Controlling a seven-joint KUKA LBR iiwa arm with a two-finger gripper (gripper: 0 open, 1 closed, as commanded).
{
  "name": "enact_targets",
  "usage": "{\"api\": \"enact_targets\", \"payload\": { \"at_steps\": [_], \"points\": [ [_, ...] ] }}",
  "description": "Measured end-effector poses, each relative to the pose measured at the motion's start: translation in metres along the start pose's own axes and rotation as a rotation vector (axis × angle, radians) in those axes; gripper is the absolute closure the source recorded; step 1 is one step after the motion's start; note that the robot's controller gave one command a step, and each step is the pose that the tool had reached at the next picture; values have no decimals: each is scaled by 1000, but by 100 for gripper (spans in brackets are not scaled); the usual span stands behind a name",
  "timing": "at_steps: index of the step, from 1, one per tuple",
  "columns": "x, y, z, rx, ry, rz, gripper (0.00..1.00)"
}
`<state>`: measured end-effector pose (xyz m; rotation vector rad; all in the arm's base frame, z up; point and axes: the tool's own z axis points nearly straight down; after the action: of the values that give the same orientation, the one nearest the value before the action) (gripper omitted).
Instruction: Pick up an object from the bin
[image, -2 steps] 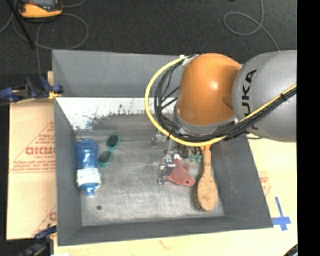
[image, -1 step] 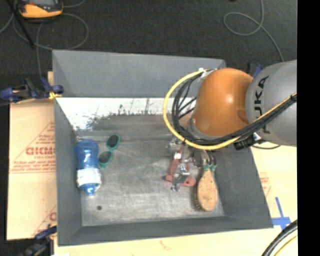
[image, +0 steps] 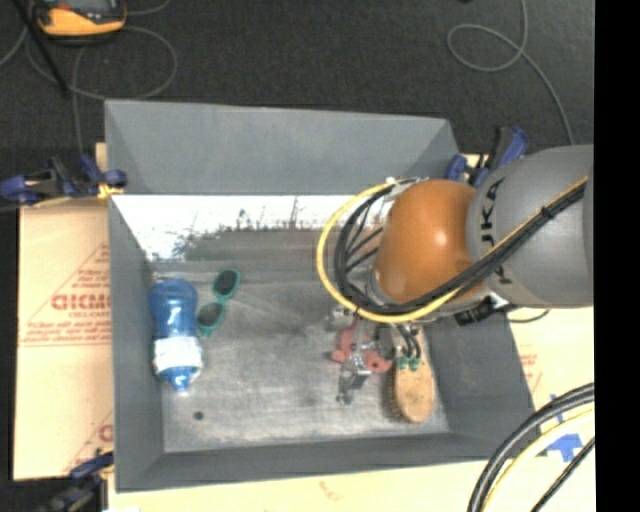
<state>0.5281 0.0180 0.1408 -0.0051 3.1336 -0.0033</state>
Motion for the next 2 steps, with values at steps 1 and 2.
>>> {"api": "enact_targets", "payload": {
  "at_steps": [1,2],
  "points": [
    [5,-10,45,-1,4,-155,0],
    [-12,-33,52,-4,7,-188,0]
  ]
}}
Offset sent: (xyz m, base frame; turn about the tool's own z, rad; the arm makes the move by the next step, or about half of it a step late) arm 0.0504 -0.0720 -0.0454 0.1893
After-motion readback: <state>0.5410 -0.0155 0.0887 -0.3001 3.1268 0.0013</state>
